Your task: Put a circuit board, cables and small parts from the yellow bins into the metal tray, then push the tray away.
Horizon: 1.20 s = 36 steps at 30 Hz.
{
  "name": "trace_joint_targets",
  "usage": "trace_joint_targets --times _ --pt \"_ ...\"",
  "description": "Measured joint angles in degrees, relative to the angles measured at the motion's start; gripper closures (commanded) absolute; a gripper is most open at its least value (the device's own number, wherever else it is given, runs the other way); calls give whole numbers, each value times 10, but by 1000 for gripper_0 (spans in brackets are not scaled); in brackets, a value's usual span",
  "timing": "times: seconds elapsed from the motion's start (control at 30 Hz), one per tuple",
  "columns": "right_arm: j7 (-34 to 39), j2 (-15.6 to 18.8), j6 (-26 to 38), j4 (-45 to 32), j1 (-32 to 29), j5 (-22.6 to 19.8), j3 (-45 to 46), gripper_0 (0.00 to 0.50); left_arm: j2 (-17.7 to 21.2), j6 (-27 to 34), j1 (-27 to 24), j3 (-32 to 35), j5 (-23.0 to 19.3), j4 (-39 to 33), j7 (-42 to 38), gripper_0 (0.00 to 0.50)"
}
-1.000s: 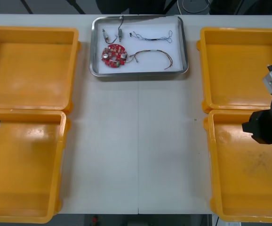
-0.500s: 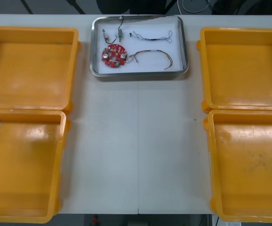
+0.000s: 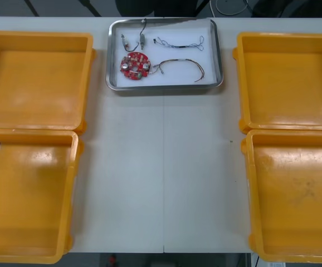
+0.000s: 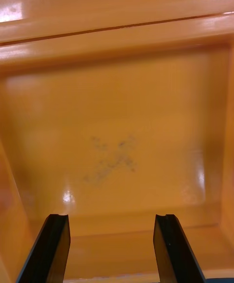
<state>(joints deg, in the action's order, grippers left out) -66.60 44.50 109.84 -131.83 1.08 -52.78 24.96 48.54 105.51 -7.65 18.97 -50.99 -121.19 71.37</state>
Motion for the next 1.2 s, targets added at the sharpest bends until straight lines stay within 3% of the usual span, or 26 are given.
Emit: trace_joint_targets --times 1.2 --pt "0 1 0 0 2 -7 5 5 0 0 0 0 0 0 0 0"
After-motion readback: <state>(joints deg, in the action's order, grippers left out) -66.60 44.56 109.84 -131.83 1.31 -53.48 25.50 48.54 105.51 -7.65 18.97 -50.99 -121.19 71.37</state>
